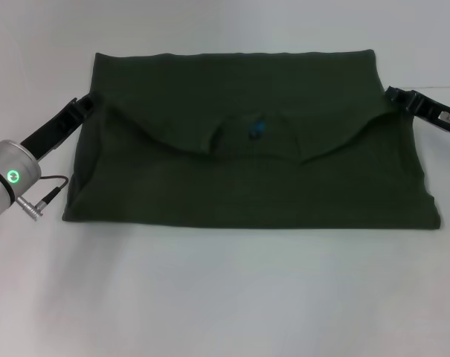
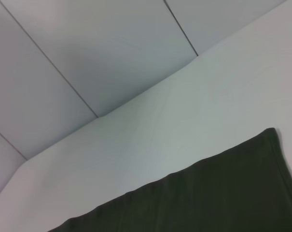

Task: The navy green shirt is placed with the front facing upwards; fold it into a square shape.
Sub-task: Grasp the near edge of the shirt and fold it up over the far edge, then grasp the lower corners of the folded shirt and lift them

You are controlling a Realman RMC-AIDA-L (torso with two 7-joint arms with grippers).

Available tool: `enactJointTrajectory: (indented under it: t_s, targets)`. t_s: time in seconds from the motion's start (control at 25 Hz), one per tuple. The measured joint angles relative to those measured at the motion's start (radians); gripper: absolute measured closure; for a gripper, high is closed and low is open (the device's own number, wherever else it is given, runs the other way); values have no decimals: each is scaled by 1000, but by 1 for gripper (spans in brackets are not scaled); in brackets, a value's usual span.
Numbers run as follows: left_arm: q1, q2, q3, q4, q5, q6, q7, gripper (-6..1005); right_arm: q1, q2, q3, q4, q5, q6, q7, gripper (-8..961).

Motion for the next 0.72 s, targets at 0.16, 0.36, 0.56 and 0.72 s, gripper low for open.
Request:
enactJointTrajectory:
  t_s: [0.16,0.36,0.56,0.72]
  targets:
    - [12,0,-1,-5,-25,4,18,834,-5,0,0,1,1,-12,-2,657]
    - [31,0,3,-5,-44,39,58,596,-21,-1,1,2,49,-57,-31,533]
    - [56,6,14,-4,-47,114,69,349,-51,-12,6,-4,130,-98,-35,392]
    - [85,15,12,4,-47,174,52,175,-76,-24,8,-5,200,-99,-26,222]
